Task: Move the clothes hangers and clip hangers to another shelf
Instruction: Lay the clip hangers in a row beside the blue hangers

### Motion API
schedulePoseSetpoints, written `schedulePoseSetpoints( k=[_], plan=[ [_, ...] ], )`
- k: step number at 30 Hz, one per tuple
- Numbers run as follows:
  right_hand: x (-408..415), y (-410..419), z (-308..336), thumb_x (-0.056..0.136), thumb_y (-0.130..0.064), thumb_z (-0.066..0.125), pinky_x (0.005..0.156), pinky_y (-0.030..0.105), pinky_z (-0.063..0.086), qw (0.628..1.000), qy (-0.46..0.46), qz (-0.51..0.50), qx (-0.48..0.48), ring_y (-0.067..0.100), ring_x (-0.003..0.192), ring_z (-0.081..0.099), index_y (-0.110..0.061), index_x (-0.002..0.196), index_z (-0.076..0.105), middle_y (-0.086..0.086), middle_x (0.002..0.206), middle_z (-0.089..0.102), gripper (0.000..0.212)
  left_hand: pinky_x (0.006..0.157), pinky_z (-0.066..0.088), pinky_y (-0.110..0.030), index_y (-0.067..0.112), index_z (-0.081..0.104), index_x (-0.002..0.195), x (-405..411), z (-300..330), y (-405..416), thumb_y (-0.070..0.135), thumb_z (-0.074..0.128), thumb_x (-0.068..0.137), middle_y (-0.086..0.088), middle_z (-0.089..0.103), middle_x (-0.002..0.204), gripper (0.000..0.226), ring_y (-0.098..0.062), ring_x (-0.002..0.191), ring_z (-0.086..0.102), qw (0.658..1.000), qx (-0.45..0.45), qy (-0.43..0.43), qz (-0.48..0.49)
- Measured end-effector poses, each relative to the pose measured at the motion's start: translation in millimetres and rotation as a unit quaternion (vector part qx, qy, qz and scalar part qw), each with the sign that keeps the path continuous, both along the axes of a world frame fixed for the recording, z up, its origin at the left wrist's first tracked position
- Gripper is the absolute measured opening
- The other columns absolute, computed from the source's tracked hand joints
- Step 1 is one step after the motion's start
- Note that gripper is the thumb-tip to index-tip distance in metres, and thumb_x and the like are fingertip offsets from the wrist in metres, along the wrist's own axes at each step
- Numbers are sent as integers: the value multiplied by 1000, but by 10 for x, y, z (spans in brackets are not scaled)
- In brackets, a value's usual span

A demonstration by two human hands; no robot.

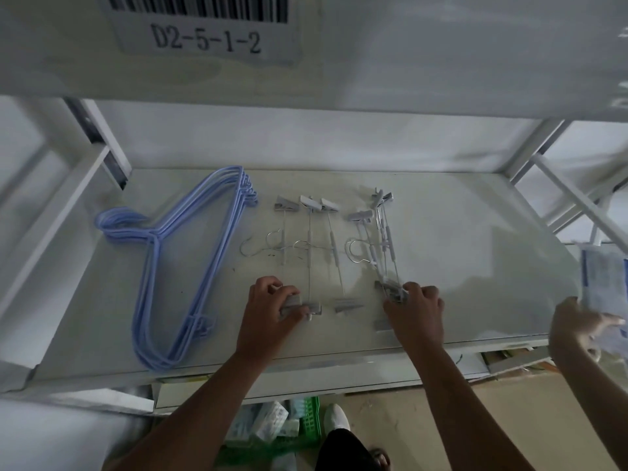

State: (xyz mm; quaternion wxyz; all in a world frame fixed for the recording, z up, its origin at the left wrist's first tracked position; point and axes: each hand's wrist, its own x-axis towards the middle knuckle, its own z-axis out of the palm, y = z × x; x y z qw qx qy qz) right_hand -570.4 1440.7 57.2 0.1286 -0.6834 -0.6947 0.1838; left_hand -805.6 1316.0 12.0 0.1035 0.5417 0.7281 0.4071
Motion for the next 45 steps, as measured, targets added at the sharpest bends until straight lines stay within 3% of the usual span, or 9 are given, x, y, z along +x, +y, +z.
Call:
schedulePoseSetpoints(
  k=[11,17,20,25,30,37,40,43,45],
  plan=[
    [255,395,29,83,-20,60,91,39,47,994,75,-72,-31,40,101,55,-8,119,57,16,124,37,38,80,51,-29,22,69,101,-11,-7,-2,52,63,77,4,43,111,39,-16,103,46,1000,0,-3,-5],
    [297,455,51,82,-20,65,82,36,44,984,113,-132,-24,40,98,55,-5,133,45,21,130,36,56,81,51,-29,22,69,102,-32,-23,3,52,63,76,7,41,110,40,-15,102,46,1000,-2,-8,-3],
    [267,311,-12,76,-17,74,92,39,42,979,137,-151,2,42,110,52,-2,135,41,27,129,45,69,80,47,-24,22,70,100,-37,-30,3,52,64,77,8,40,109,38,-13,101,46,1000,6,-5,-1],
    [242,66,-167,73,-19,82,93,44,41,976,163,-140,45,41,112,51,-2,125,47,25,120,57,65,80,49,-25,24,68,100,-26,-16,-8,51,64,77,8,40,109,36,-13,102,47,1000,4,-15,-4],
    [285,54,-203,75,-29,81,75,36,42,977,167,-128,23,39,100,57,-12,102,59,14,97,68,39,81,51,-29,24,67,101,-25,-24,-13,52,64,77,8,41,110,38,-13,102,48,1000,3,-10,-2],
    [143,-43,-90,81,-32,76,64,29,33,987,148,-59,-23,26,79,57,-12,99,60,-2,70,57,32,80,54,-34,21,67,102,-33,-41,-13,51,64,79,6,42,110,38,-16,101,51,1000,20,-10,-6],
    [147,-31,-32,85,-37,69,69,30,36,987,140,-72,28,24,86,56,-13,102,59,4,90,61,31,79,55,-32,20,67,103,-30,-46,-8,50,64,80,8,41,110,38,-15,101,51,1000,26,-12,-4],
    [223,106,16,83,-34,70,87,41,43,982,134,-114,68,32,109,46,-10,115,55,13,118,52,42,79,55,-32,20,67,104,-28,-52,-10,49,64,80,6,43,111,37,-14,101,51,1000,27,-9,-9],
    [266,244,59,82,-32,70,98,45,39,985,112,-116,53,34,119,39,-10,127,52,18,131,45,52,80,55,-33,21,67,104,-33,-51,-6,49,64,80,6,43,111,37,-15,101,51,1000,24,-12,-10]
  ],
)
